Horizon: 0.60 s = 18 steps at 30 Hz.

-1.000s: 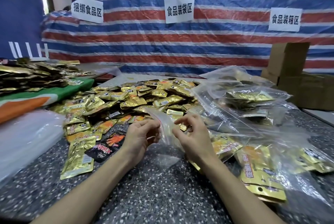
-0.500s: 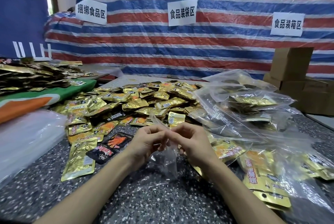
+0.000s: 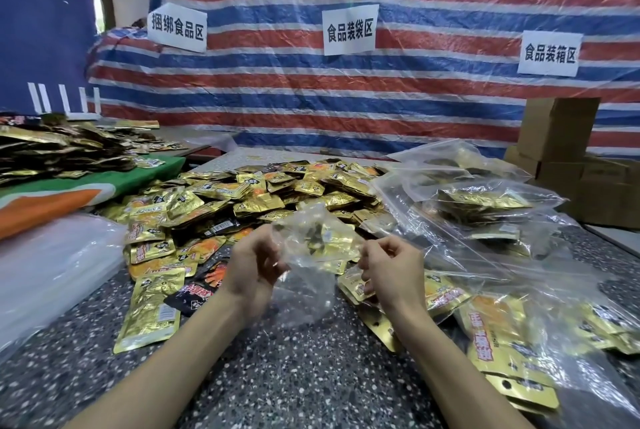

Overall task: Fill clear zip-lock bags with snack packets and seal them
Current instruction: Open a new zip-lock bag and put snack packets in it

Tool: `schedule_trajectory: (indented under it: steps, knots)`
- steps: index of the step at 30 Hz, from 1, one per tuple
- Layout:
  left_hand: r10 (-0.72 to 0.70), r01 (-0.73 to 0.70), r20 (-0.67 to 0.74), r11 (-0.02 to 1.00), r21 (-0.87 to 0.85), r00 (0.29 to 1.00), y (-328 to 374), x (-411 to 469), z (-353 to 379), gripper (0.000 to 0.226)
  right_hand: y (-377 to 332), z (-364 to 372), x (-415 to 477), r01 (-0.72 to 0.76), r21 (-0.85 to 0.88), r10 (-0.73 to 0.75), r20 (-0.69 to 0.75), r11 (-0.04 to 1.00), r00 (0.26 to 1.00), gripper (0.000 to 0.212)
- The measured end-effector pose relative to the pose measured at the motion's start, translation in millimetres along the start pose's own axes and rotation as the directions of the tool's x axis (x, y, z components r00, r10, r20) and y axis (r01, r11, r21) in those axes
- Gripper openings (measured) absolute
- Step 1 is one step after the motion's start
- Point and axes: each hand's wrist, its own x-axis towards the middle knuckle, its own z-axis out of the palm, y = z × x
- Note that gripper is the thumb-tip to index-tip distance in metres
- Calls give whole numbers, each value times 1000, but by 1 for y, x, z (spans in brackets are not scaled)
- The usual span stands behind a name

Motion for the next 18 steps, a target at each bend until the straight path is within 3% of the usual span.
schedule_trajectory:
  steps: [1, 4, 5, 7, 10, 12, 15, 18]
  knots:
    - [13, -16, -52, 999, -50, 999, 2, 2, -2, 12, -1, 0, -1, 18, -29, -18, 6, 999, 1000, 3]
    - [-8, -2, -169, 998, -62, 986, 5, 6, -8, 28, 0, 3, -3, 166, -107, -158, 86, 980, 984, 23]
    - [-15, 11, -169, 1000, -22, 985, 5, 5, -8, 24, 0, 4, -5, 257, -118, -244, 119, 959, 963, 24]
    - [-29, 37, -161, 998, 44, 986, 2, 5, -6, 13, 1, 5, -7, 436, -124, -413, 176, 891, 894, 29]
    - [-87, 103, -223, 993, 64, 971, 0, 7, -7, 29, 1, 2, -8, 596, -86, -560, 259, 798, 787, 35]
    - [-138, 154, -190, 985, 71, 972, 1, 7, -6, 36, -1, 1, -8, 704, -142, -632, 345, 696, 694, 40]
    - [-206, 213, -113, 976, 49, 972, 1, 7, -5, 30, -6, 3, -11, 796, -193, -632, 514, 574, 580, 41]
    - [-257, 262, -81, 964, 53, 963, 4, 13, -12, 21, -5, 1, -8, 808, -296, -478, 683, 510, 552, 42]
